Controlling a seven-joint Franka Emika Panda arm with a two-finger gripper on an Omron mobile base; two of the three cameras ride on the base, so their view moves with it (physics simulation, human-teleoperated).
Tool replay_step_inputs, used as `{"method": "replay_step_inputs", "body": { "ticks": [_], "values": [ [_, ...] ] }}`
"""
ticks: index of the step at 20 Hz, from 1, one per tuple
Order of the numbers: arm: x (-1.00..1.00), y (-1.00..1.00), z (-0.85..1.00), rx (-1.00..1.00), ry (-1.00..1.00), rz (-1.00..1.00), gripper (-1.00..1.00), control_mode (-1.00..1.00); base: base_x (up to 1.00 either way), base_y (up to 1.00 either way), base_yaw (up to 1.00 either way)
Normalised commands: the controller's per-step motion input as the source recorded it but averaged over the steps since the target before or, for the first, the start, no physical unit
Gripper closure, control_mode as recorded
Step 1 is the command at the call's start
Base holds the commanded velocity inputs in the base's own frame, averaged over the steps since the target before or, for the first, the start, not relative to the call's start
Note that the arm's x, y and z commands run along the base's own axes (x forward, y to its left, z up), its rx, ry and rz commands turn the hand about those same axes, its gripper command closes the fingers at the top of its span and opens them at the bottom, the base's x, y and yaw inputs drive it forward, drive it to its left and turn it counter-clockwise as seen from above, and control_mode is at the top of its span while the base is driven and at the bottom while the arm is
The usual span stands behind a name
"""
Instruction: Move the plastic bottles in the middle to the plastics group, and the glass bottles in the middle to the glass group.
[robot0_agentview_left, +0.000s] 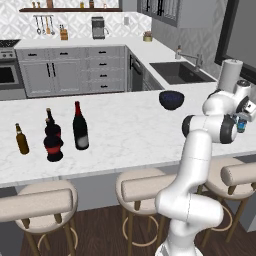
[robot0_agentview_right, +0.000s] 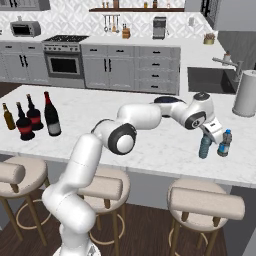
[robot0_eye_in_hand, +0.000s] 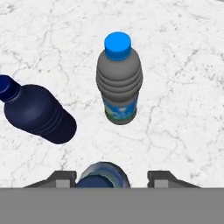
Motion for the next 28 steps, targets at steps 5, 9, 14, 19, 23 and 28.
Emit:
{"method": "replay_step_inputs", "body": {
  "ticks": [5, 9, 14, 19, 23, 28],
  "values": [
    [-0.07, 0.02, 0.0, -0.02, 0.03, 0.0, -1.0, -1.0, 0.0, 0.0, 0.0],
    [-0.4, 0.37, 0.1, -0.04, 0.04, 0.04, -1.0, -1.0, 0.0, 0.0, 0.0],
    [-0.32, 0.46, 0.24, -0.08, 0.0, 0.03, -1.0, -1.0, 0.0, 0.0, 0.0],
    [-0.45, 0.26, 0.11, -0.05, 0.0, 0.01, -1.0, -1.0, 0.0, 0.0, 0.0],
    [-0.82, 0.15, 0.0, 0.0, -0.01, 0.03, -1.0, -1.0, 0.0, 0.0, 0.0],
    [-0.63, 0.33, 0.26, 0.0, 0.0, 0.15, -1.0, -1.0, 0.0, 0.0, 0.0]
  ]
}}
